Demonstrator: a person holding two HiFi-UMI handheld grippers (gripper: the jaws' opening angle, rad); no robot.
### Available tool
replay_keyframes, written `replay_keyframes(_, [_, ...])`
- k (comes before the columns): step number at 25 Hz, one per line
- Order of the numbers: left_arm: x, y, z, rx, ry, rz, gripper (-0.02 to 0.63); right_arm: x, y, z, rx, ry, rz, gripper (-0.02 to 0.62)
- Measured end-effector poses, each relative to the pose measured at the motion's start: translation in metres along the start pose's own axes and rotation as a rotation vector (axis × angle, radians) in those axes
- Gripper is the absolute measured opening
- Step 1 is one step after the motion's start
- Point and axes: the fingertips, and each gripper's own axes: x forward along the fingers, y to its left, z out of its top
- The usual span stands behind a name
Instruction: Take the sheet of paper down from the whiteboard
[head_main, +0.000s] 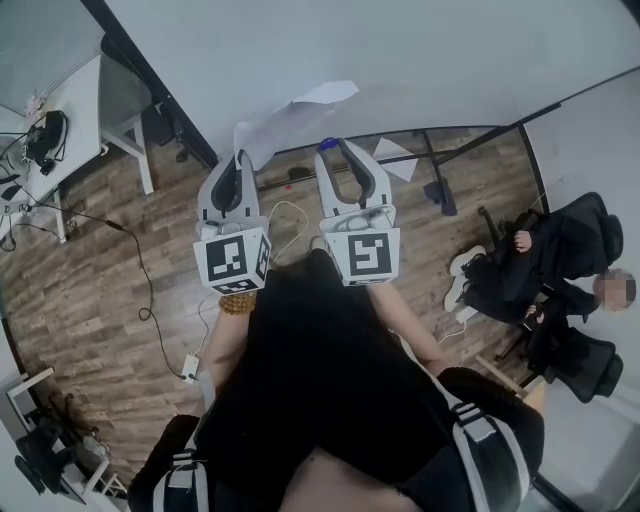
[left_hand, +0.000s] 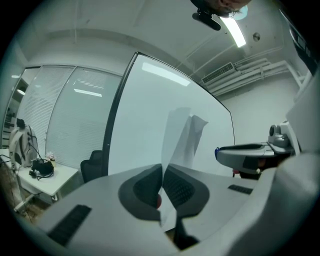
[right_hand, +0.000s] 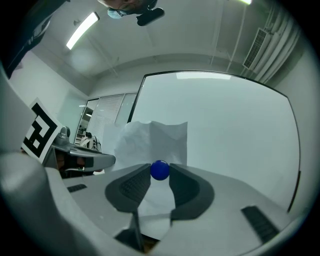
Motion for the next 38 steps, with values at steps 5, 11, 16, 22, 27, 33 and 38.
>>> replay_keyframes(5, [-0.004,0.001,-0.001,-0.007,-0.002,0.002,0.009,-0.002,0.006,-0.004,0.007,0.010,0.009,0.117])
replay_keyframes(11, [-0.002,0.001,-0.003,-0.015,-0.001,-0.002,0.009,-0.001,0.005,-0.006,-0.004,0.009,0.008,0.117])
replay_keyframes(16, [0.001,0.000,-0.001,-0.016,-0.005,-0.010,0.009,0.001,0.004,-0.006,-0.005,0.010,0.008,0.115])
replay_keyframes(22, [0.006,0.002,-0.002,-0.017,-0.004,-0.012,0.009,0.005,0.002,-0.007,-0.011,0.017,0.006,0.114])
replay_keyframes(27, [0.013,0.003,-0.001,-0.022,-0.005,-0.016,0.009,0.011,0.000,-0.007,-0.020,0.015,0.008,0.112])
replay_keyframes(33, [0.016,0.000,0.001,-0.023,-0.005,-0.020,0.009,0.010,-0.005,-0.006,-0.012,0.014,-0.002,0.112])
replay_keyframes(38, [0.017,0.001,0.000,-0.027,0.000,-0.022,0.009,0.010,-0.007,-0.007,-0.006,0.019,-0.010,0.112])
